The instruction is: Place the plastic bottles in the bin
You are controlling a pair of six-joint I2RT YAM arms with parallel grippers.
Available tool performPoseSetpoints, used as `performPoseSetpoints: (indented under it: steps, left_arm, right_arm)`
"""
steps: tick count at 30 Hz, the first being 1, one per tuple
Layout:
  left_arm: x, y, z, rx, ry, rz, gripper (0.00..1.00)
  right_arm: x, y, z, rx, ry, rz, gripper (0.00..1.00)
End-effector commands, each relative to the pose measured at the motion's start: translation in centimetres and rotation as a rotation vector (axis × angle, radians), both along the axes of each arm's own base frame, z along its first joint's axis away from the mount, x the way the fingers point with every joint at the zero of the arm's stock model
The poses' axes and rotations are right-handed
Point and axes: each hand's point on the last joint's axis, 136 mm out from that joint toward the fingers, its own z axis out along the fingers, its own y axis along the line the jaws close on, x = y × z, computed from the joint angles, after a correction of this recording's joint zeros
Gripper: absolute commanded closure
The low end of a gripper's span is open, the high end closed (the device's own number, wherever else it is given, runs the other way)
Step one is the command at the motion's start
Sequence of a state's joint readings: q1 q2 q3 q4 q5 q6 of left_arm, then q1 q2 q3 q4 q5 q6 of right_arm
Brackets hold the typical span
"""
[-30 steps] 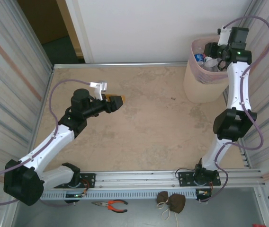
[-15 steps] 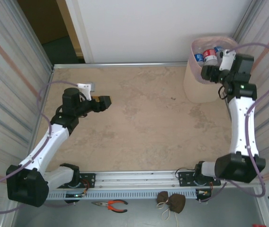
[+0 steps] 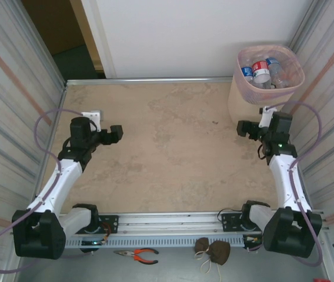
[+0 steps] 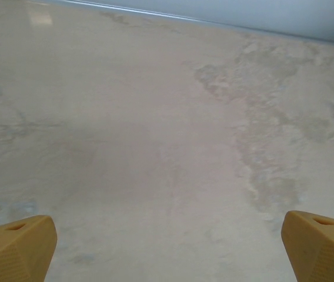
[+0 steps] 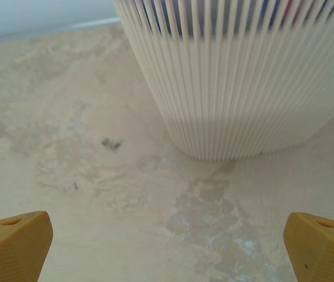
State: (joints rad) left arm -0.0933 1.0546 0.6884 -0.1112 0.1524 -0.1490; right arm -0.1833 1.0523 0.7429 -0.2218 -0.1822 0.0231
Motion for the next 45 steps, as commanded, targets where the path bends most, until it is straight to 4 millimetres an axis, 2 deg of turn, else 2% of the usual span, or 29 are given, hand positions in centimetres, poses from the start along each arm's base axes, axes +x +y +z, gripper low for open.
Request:
performPoseSetpoints:
  steps: [1, 7, 11, 14, 19, 22, 26, 29, 34, 45]
  left_arm:
    - [0.4, 2.0, -0.7, 0.136, -0.074, 0.050, 0.01]
    - [0.7, 3.7, -4.2, 0.232, -0.113, 0.108, 0.01]
    - [1.4, 4.1, -6.2, 0.273, -0.139, 0.113, 0.01]
    - [2.2, 4.0, -6.8, 0.286, -0.158, 0.105, 0.01]
    - [4.0, 1.8, -6.1, 0.298, -0.264, -0.028, 0.01]
    - [4.8, 2.3, -7.1, 0.285, -0.225, -0.018, 0.01]
    - [4.7, 2.5, -8.3, 0.220, -0.251, -0.050, 0.01]
    - [4.9, 2.6, -8.9, 0.199, -0.236, -0.058, 0.01]
    - [4.9, 2.5, -8.8, 0.189, -0.229, -0.066, 0.01]
    - [4.9, 2.6, -8.8, 0.190, -0.228, -0.063, 0.01]
  right_arm:
    - [1.7, -1.0, -0.8, -0.024, -0.111, -0.050, 0.01]
    - [3.0, -1.1, -6.2, -0.079, -0.068, -0.085, 0.01]
    - [4.0, -0.6, -7.6, -0.092, -0.124, -0.075, 0.01]
    - [4.3, -1.6, -8.7, -0.106, -0.105, -0.128, 0.01]
    - [4.3, -1.3, -8.7, -0.100, -0.105, -0.111, 0.01]
    - [4.1, -0.4, -8.5, -0.082, -0.126, -0.078, 0.01]
    - [4.4, 0.8, -7.8, -0.017, -0.190, -0.035, 0.01]
    - [4.8, 1.3, -8.3, 0.007, -0.220, -0.015, 0.01]
    - [5.3, 1.7, -10.3, 0.000, -0.206, -0.001, 0.01]
    - [5.5, 2.0, -10.4, -0.032, -0.189, -0.003, 0.01]
